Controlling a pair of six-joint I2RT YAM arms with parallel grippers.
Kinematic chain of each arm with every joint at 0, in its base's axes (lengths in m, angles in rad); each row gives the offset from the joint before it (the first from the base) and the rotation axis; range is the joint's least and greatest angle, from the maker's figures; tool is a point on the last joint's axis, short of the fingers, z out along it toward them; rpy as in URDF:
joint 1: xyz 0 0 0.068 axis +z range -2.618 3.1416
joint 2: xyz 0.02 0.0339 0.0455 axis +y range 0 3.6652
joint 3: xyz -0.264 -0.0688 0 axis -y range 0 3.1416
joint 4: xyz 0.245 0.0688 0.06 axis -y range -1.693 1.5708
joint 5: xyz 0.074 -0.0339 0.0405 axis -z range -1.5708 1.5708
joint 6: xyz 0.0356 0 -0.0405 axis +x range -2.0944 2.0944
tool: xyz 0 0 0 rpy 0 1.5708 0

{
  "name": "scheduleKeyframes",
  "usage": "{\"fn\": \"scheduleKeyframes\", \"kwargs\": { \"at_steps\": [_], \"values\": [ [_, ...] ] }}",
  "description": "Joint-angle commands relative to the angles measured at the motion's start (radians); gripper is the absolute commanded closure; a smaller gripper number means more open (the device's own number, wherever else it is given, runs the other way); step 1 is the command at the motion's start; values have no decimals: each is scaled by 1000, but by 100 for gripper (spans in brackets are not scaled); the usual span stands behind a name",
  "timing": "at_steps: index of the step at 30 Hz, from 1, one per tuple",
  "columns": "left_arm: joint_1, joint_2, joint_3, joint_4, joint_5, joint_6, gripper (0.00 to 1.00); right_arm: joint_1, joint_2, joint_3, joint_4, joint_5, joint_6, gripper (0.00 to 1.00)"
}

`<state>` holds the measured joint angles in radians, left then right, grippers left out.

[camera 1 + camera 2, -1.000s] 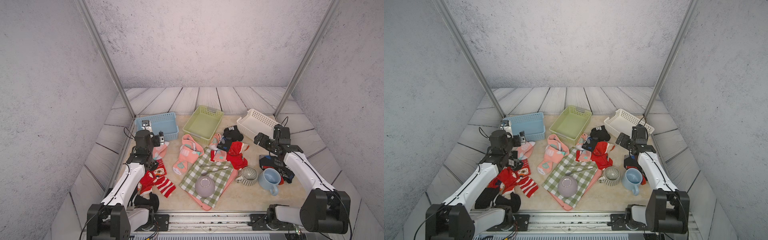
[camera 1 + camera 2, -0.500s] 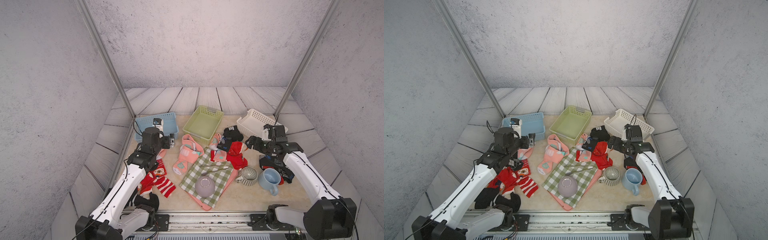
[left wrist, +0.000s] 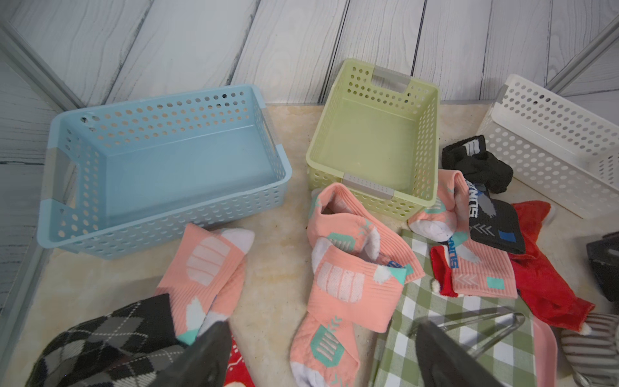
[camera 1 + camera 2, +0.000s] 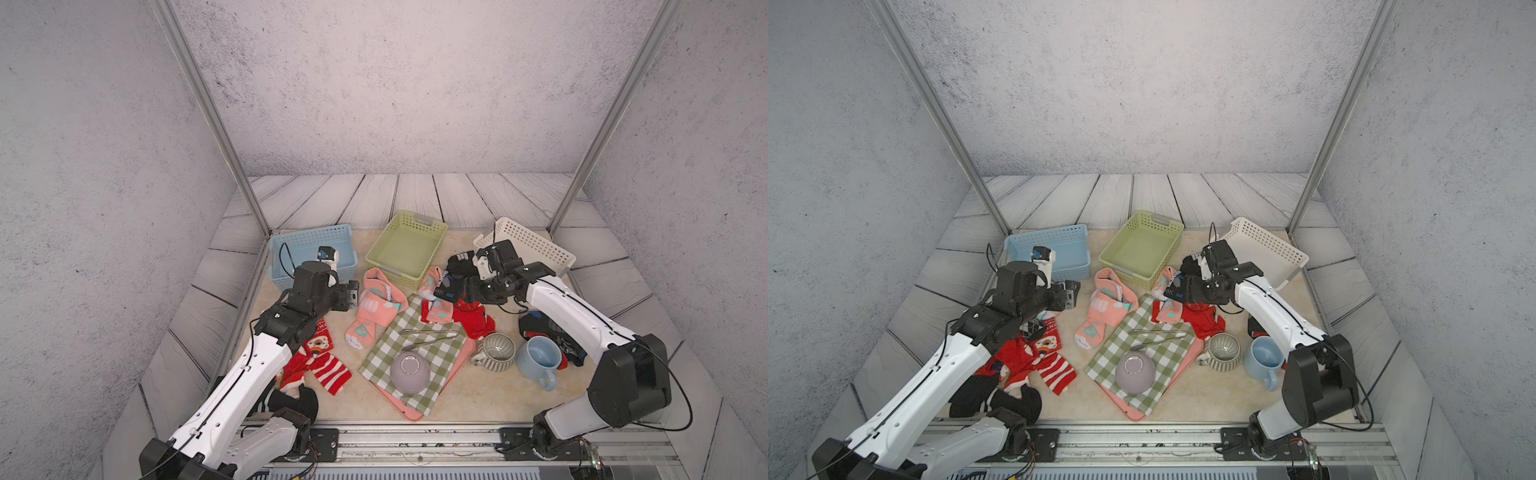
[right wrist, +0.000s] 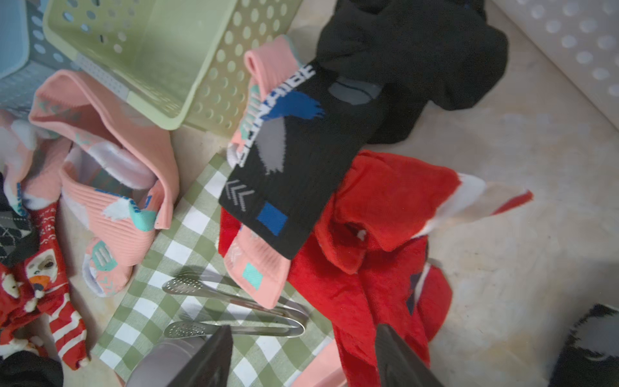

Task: Sort the socks into the basket by color
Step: Pick up the sock from the center of the board.

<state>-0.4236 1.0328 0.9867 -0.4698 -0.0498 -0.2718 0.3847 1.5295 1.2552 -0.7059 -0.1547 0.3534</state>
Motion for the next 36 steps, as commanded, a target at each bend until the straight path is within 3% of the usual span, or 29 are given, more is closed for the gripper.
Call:
{"fn": "scheduleKeyframes", "kwargs": {
  "at_steps": [1,4,13,19,21,27,29,32,36],
  "values": [
    [-9,-14,8,-36,-9,-22,11,60,55,49,-14,101,-39,30],
    [-9,-18,1,-38,4,-34,11,118,142,133,-67,188,-87,17],
    [-10,-44,-35,-55,33,-57,9,222,315,241,-59,460,-172,9],
    [-10,-48,-51,-47,47,-70,9,248,393,259,-44,601,-186,11],
    [-9,-45,-51,-43,48,-70,9,250,397,257,-31,616,-189,19],
    [-9,-37,-59,-34,50,-73,9,252,355,253,-16,610,-194,73],
    [-9,-36,-64,-27,53,-77,9,252,332,243,-6,616,-191,85],
    [-10,-29,-64,-24,59,-78,10,253,312,253,-28,618,-192,87],
    [-10,-26,-66,-21,54,-80,10,252,259,243,-23,600,-178,100]
  ]
}}
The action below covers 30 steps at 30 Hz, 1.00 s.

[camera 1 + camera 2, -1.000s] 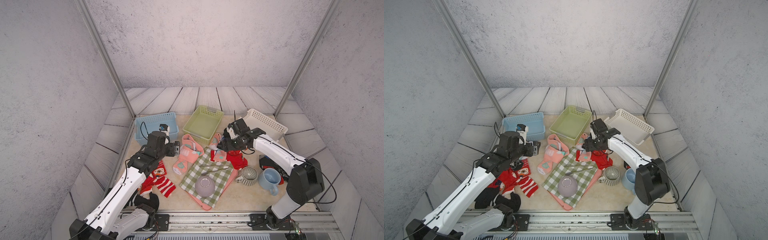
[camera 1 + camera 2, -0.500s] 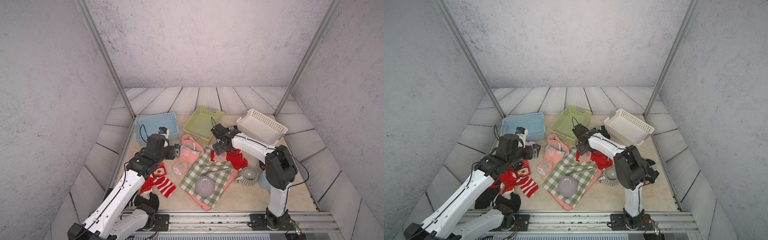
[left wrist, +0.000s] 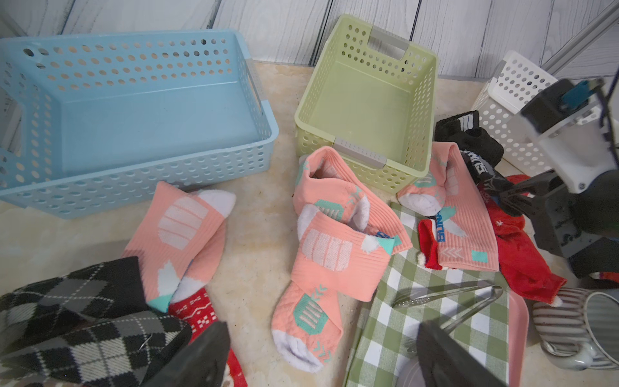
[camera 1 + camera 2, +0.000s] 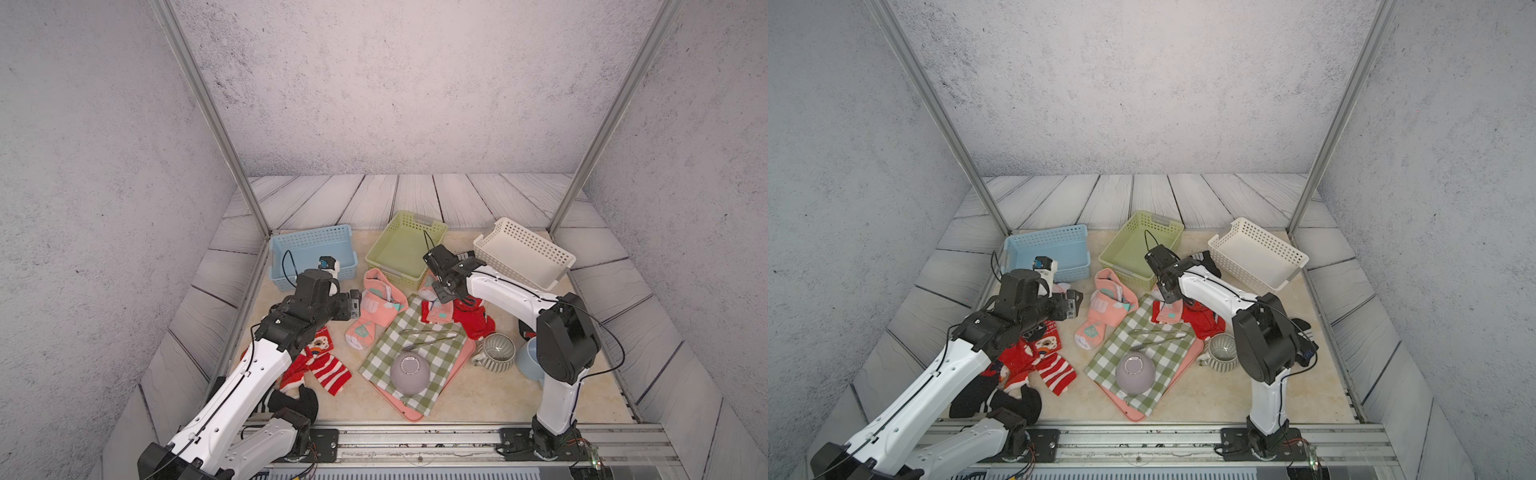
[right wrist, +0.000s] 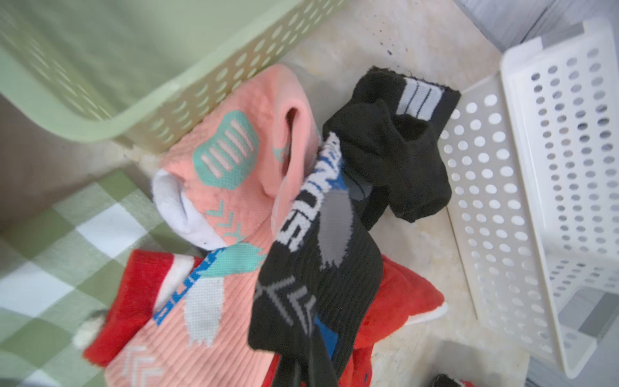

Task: Sort the socks into the basket by color
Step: Pick up the sock from the center of the board.

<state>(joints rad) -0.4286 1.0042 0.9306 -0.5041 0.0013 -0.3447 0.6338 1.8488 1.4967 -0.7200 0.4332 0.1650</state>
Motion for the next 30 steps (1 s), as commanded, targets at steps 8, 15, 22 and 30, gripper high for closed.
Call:
{"fn": "scheduleKeyframes", "kwargs": {
  "at_steps": [8,15,22,30],
  "values": [
    [-6,11,-3,13,1,-5,10,-9,-170,-7,11,16,38,100],
    [-14,21,1,19,0,0,10,-81,-280,37,34,2,68,100],
    [-24,32,9,24,4,10,10,-156,-325,139,35,-7,71,100],
    [-32,35,7,28,3,16,10,-229,-352,230,67,-2,64,100]
  ]
}}
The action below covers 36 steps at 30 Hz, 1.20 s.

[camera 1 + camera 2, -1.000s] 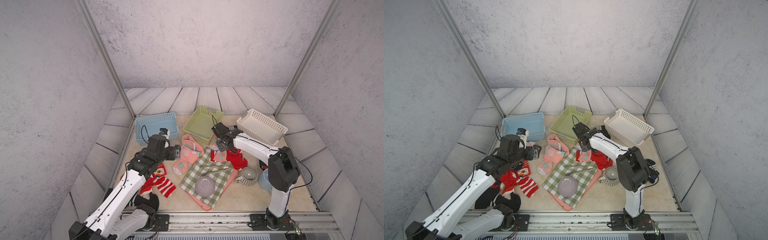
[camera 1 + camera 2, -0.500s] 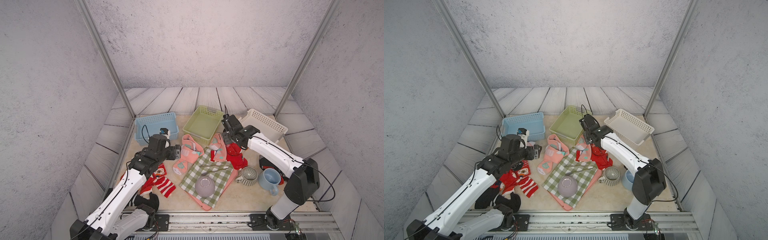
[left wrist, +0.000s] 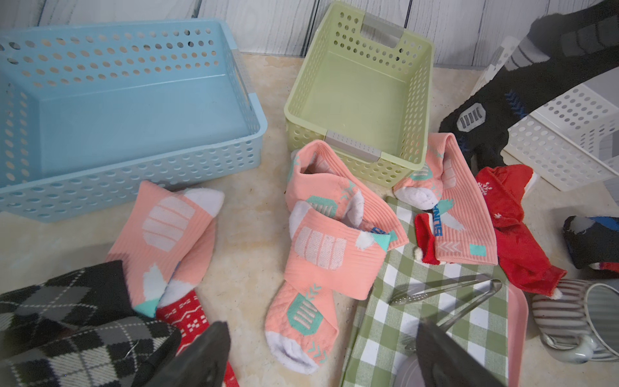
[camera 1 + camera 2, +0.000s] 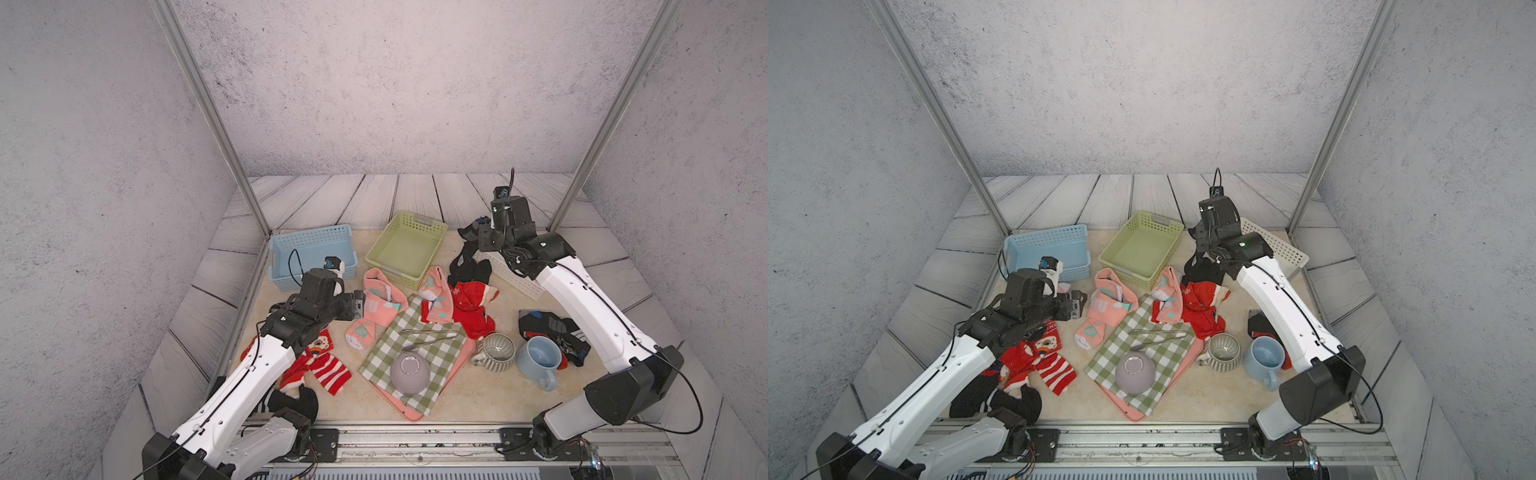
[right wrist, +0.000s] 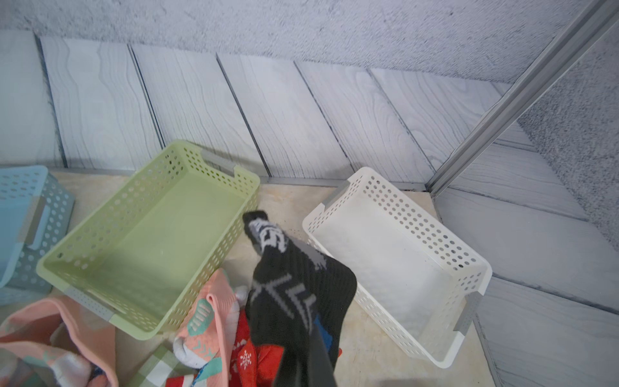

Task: Sort the socks into the basket by color
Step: Pick up the sock from the center of the board, then place the sock in the bin.

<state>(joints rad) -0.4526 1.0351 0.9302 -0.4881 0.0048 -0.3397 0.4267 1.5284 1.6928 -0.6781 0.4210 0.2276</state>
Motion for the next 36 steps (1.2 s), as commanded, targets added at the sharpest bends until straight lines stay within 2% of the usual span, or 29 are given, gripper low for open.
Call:
{"fn": "scheduleKeyframes", "kwargs": {
  "at_steps": [1,7,14,18,20,25,36],
  "values": [
    [-8,5,9,12,0,12,11,-33,-31,41,34,13,-1,100],
    [-12,15,9,20,8,11,10,-126,-23,139,95,8,-24,100],
    [-16,22,18,21,8,14,10,-200,24,248,235,96,-100,100],
    [-17,23,20,22,8,13,10,-219,65,231,363,165,-166,100],
    [-17,23,21,21,8,12,10,-241,103,234,387,162,-179,100],
    [-18,16,15,14,-2,12,10,-303,205,245,332,98,-105,100],
    [-20,21,0,9,-12,5,10,-346,309,24,341,15,60,100]
  ]
}}
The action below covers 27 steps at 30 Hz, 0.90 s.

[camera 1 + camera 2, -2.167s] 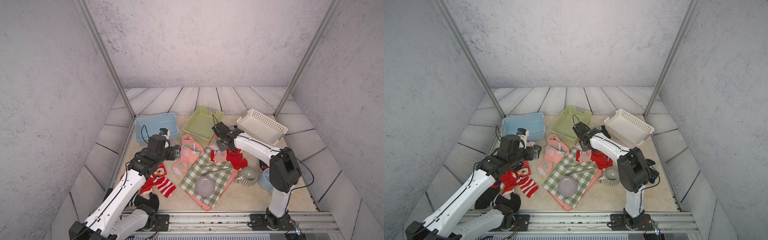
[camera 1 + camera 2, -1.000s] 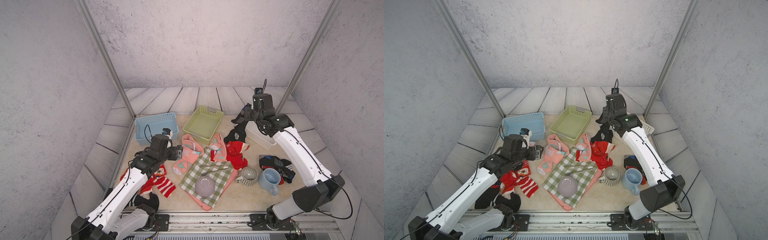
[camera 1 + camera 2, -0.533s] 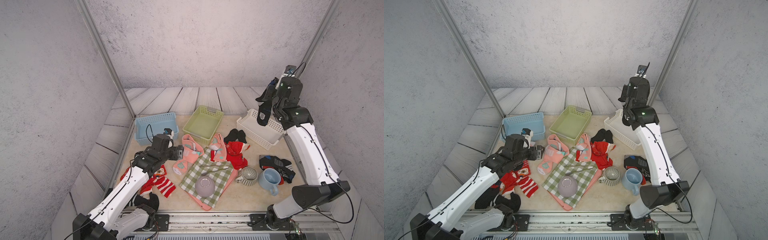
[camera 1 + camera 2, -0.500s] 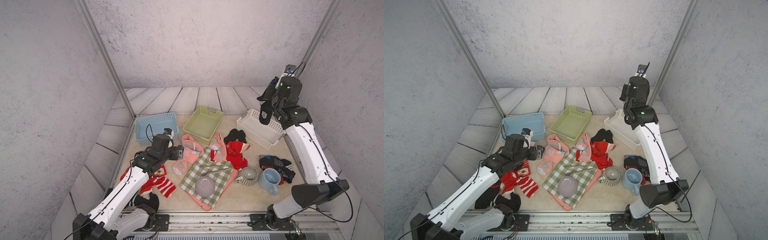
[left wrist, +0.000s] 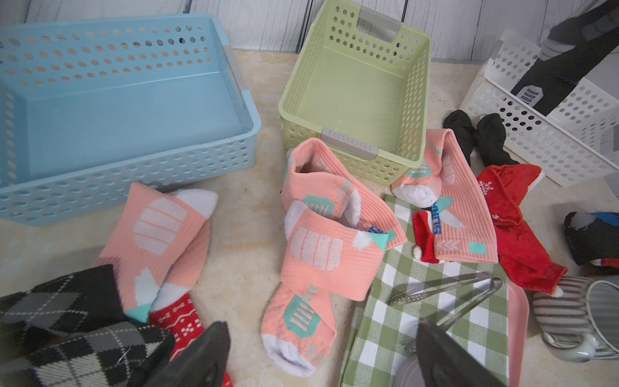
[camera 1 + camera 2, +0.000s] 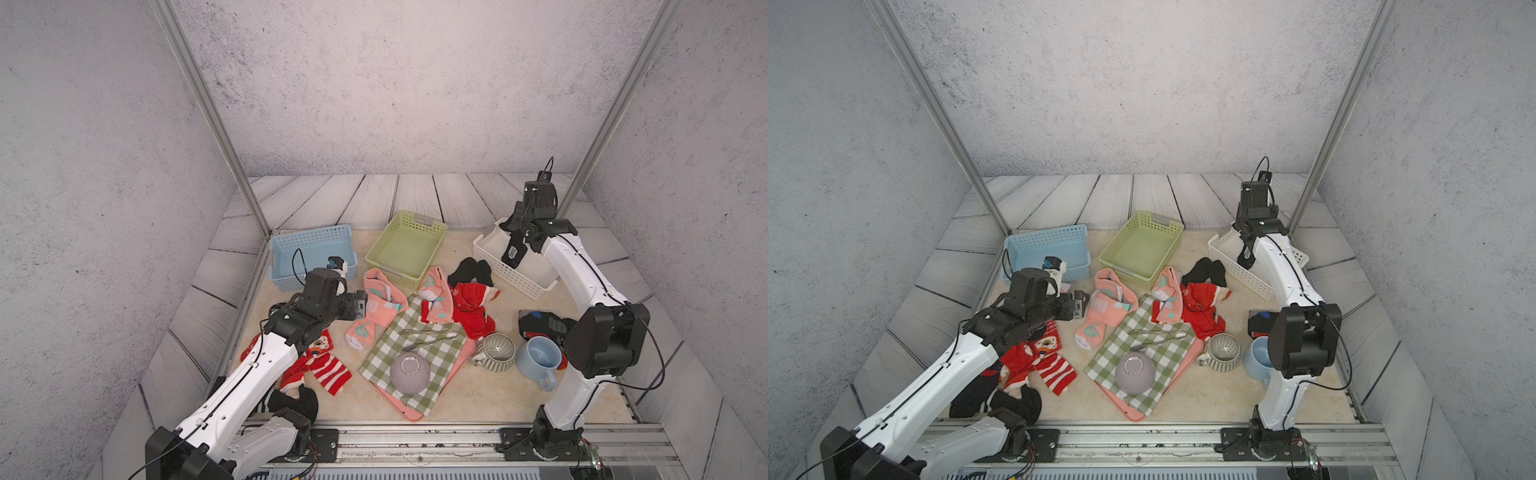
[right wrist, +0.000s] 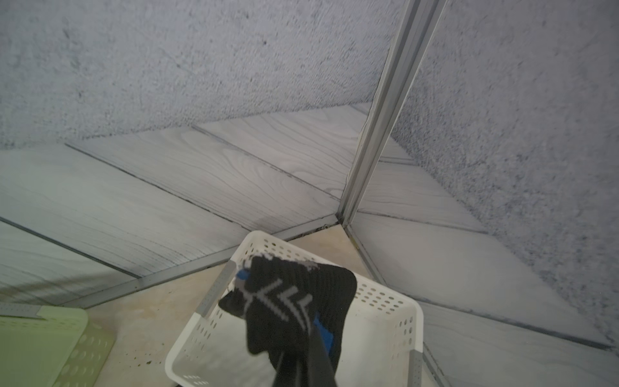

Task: Sort the socks into the basket by color
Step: Place the sock in the bin.

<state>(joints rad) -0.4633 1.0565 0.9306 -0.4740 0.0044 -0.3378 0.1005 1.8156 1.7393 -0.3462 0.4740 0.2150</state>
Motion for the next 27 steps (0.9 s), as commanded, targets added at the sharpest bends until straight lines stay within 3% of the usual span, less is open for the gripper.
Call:
{"fn": "scheduleKeyframes", "kwargs": {
  "at_steps": [1,14,15,18,20,22,25,27],
  "values": [
    [-9,-2,0,-9,-14,3,10,-30,37,-31,3,-52,88,100],
    [-17,4,-29,-36,-32,-8,9,-114,122,-143,-72,-182,206,97],
    [-20,5,-30,-37,-35,-9,9,-117,120,-151,-75,-188,210,93],
    [-29,19,-38,-37,-44,-8,8,-118,114,-167,-81,-206,213,66],
    [-36,31,-39,-38,-47,-8,8,-119,104,-170,-89,-222,215,56],
    [-43,39,-46,-37,-56,-11,7,-118,89,-176,-90,-237,216,39],
    [-49,52,-52,-37,-61,-18,7,-118,59,-182,-100,-253,221,24],
    [-55,63,-49,-41,-66,-19,6,-116,30,-189,-97,-265,221,19]
  ]
}}
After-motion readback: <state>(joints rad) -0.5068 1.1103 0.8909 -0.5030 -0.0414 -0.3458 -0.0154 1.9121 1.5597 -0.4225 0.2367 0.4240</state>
